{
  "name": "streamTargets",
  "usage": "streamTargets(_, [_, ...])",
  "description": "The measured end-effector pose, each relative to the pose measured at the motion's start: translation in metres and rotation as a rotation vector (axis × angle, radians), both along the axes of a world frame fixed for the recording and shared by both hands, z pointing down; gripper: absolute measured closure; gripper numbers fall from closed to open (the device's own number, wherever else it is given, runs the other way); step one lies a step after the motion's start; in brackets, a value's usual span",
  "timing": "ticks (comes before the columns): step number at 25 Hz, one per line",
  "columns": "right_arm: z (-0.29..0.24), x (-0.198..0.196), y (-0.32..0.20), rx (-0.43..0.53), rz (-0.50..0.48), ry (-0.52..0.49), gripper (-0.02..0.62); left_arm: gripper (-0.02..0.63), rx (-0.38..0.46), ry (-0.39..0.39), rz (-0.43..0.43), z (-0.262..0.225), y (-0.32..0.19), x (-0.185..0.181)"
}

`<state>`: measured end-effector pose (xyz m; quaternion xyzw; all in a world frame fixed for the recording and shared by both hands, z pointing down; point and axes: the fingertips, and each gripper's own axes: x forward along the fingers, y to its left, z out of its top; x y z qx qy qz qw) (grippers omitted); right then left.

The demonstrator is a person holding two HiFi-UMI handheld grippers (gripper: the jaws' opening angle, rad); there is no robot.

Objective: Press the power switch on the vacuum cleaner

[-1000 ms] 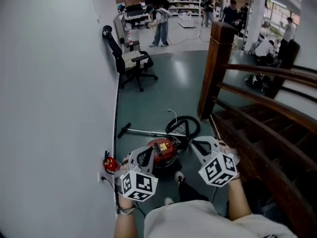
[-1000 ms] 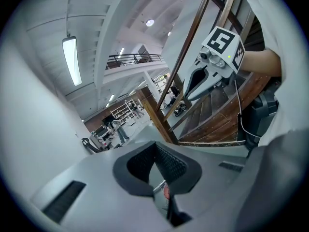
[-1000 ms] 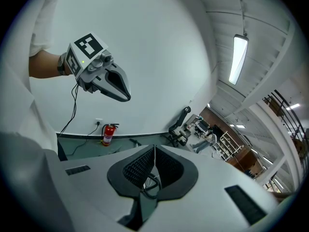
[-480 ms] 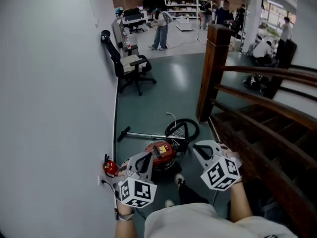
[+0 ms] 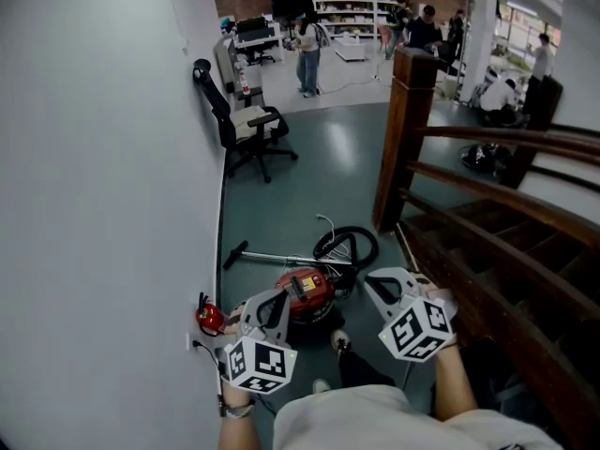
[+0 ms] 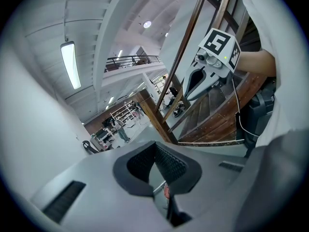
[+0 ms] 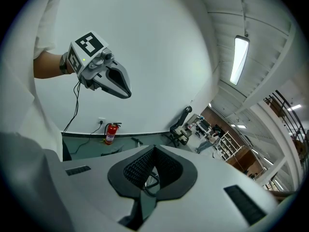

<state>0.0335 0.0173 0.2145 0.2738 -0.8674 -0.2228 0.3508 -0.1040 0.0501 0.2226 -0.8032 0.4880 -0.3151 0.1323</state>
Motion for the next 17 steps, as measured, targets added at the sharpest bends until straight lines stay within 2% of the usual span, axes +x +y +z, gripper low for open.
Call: streamTargets(17, [0.0033,0.0073,-0.0045,0.000,0.013,0.009,0.568,0.604,-0.008,0.000,0.009,0.0051,-0.0042,0.0074])
